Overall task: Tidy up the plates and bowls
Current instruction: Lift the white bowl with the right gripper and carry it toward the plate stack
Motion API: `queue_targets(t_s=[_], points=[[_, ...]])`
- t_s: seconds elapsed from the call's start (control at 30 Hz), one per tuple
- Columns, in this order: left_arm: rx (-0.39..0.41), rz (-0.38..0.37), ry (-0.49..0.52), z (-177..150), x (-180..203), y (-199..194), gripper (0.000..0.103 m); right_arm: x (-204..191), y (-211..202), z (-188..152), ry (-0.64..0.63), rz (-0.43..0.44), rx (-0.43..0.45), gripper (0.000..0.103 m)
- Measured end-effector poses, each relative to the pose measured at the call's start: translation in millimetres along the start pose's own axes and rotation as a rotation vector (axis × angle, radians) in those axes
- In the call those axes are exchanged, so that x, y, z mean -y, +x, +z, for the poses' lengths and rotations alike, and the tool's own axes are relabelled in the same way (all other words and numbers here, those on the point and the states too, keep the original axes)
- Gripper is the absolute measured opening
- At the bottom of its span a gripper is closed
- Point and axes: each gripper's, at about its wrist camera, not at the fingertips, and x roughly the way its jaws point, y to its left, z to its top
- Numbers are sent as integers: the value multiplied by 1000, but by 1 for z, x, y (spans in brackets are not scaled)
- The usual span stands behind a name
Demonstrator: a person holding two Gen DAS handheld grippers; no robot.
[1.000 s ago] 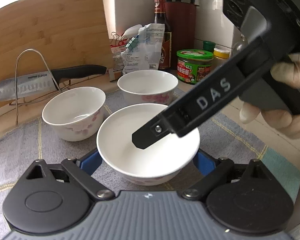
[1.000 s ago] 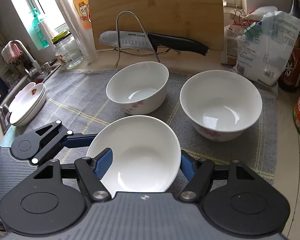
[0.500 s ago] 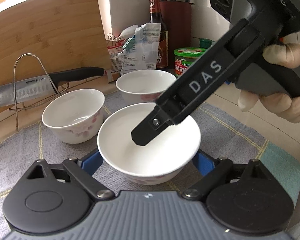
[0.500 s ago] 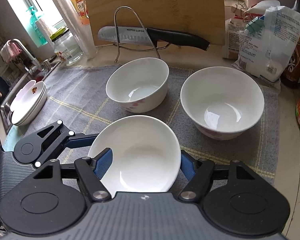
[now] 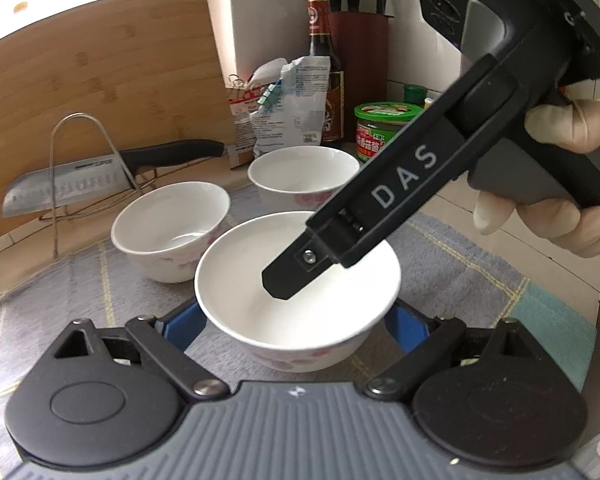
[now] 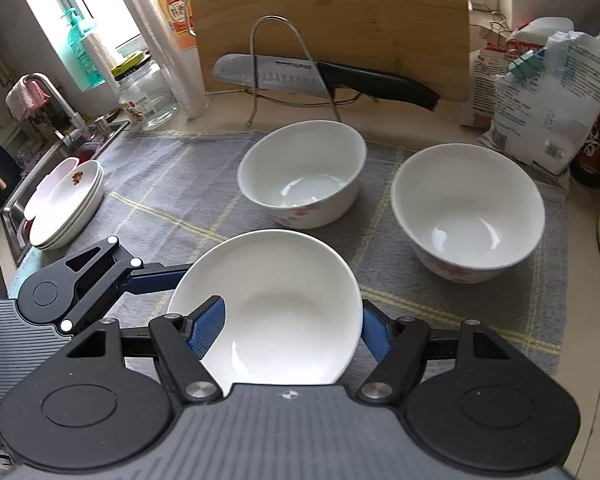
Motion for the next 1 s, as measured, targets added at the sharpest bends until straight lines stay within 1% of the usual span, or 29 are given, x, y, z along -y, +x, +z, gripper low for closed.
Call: queue_targets(t_s=[0.2, 0.57, 0.8, 1.0], points=[[-2, 28, -30, -8, -15, -17, 95, -24, 3, 4, -27, 25, 6, 77], [-4, 82, -76, -29, -48, -53, 95, -78, 24, 16, -92, 65, -13, 77], [-4, 102, -95, -43, -70, -72, 95, -111, 38, 22, -117, 75, -22, 77], [-8, 114, -104, -53, -84, -82, 95, -132, 52, 27, -131, 84, -36, 77]])
